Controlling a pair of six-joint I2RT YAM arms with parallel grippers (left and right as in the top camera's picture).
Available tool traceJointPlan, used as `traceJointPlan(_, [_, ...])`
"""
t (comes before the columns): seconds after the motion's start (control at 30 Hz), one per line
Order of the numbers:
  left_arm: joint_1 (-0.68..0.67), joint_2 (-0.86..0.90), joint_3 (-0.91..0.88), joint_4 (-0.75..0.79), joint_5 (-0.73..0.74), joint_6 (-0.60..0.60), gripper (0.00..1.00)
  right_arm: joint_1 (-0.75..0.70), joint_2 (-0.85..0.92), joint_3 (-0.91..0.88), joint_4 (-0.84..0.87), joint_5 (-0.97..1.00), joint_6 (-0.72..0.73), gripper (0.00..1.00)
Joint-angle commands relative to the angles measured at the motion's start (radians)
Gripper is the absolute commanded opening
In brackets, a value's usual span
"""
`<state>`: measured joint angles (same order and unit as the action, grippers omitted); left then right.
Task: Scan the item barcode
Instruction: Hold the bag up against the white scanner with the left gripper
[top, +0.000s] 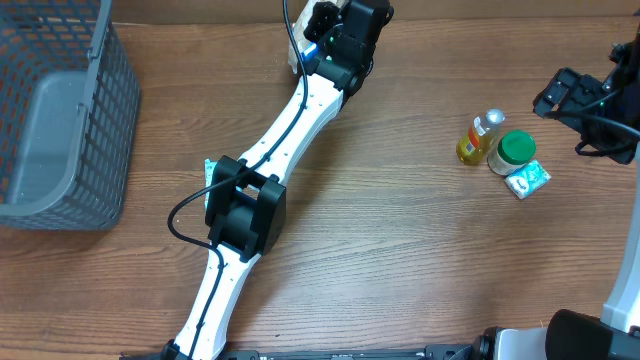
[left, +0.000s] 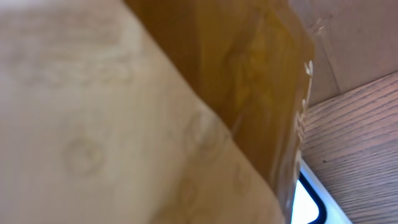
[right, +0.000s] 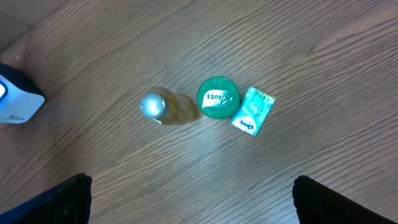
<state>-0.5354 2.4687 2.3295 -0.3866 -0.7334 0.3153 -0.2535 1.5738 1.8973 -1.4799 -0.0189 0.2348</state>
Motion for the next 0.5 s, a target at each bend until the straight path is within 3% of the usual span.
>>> traceJointPlan(0.0, [0.0, 0.014, -0.005, -0.017, 0.045, -0.092, 0.04, -0.001, -0.011, 0.02, 0.004, 0.006, 0.005, 1.0])
traceJointPlan(0.2, [0.0, 0.014, -0.005, -0.036, 0.08, -0.166, 0.04, -0.001, -0.011, 0.02, 0.004, 0.006, 0.005, 1.0])
traceJointPlan(0.47, [0.0, 0.014, -0.004, -0.026, 0.05, -0.166, 0.04, -0.001, -0.011, 0.02, 0.004, 0.006, 0.005, 1.0])
